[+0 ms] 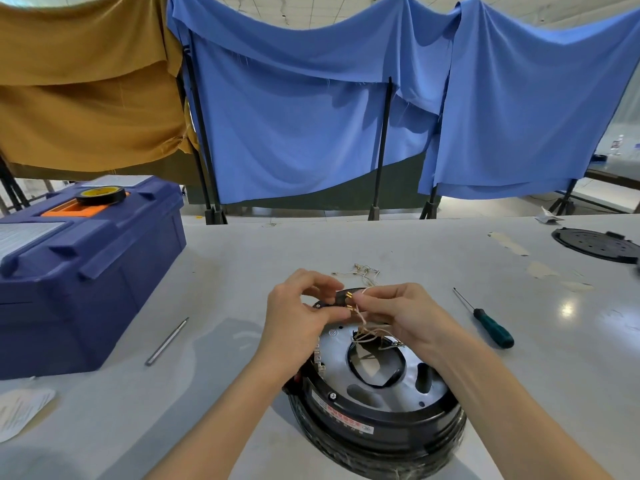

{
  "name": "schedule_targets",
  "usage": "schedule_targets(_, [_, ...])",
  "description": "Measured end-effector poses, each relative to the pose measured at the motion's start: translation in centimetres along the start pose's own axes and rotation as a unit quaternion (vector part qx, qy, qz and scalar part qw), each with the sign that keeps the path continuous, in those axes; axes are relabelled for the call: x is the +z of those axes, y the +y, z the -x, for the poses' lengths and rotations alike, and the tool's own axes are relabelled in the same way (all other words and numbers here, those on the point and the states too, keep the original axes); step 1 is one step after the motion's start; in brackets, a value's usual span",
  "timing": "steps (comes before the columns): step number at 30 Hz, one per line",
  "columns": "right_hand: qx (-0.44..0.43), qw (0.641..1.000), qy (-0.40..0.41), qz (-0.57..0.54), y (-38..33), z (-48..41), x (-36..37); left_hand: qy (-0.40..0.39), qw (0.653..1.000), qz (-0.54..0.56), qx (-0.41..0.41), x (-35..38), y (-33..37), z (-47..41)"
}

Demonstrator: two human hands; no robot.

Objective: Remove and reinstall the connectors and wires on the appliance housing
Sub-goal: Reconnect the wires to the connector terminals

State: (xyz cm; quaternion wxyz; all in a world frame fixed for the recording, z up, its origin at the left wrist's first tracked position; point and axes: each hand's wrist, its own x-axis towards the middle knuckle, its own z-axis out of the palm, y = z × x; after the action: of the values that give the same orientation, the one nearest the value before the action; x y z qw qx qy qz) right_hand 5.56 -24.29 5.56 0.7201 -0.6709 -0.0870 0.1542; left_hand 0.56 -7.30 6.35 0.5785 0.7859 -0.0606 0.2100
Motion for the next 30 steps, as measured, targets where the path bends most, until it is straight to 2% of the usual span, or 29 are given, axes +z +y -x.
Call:
schedule_targets(7, [-0.086,0.995,0.01,0.055,-0.7,0.5,0.8,-0.015,0.999,0.005,-0.038,-0.2,-0.9,0.1])
schedule_targets(14, [-0.058,0.971,-0.03,0.229,-0.6,0.7,1.4,0.05,0.991,-0.123,-0.024,-0.7,-2.6,0.0])
schedule_targets(18, [-0.076,0.947,-0.047,0.309,0.5,0.4,2.2,0.051,0.99,-0.12,-0.052,-1.0,-3.7,0.5])
schedule_targets(21, [-0.113,0.935,-0.061,0.332,0.9,0.4,2.6,0.033,0.992,-0.118,-0.023,-1.2,-3.7,0.7])
schedule_targets(24, [-0.139,0.93,-0.075,0.331,0.8,0.7,2.7,-0.025,0.997,-0.07,0.008,-1.1,-2.7,0.4])
schedule_targets(27, [-0.169,0.911,-0.076,0.369,0.9,0.9,3.1,-0.073,0.997,-0.019,-0.004,-0.6,-1.9,0.0])
schedule_targets(30, [-0.174,0.894,-0.075,0.405,1.1,0.7,3.1,-0.077,0.997,-0.018,-0.016,-0.3,-1.9,-0.2])
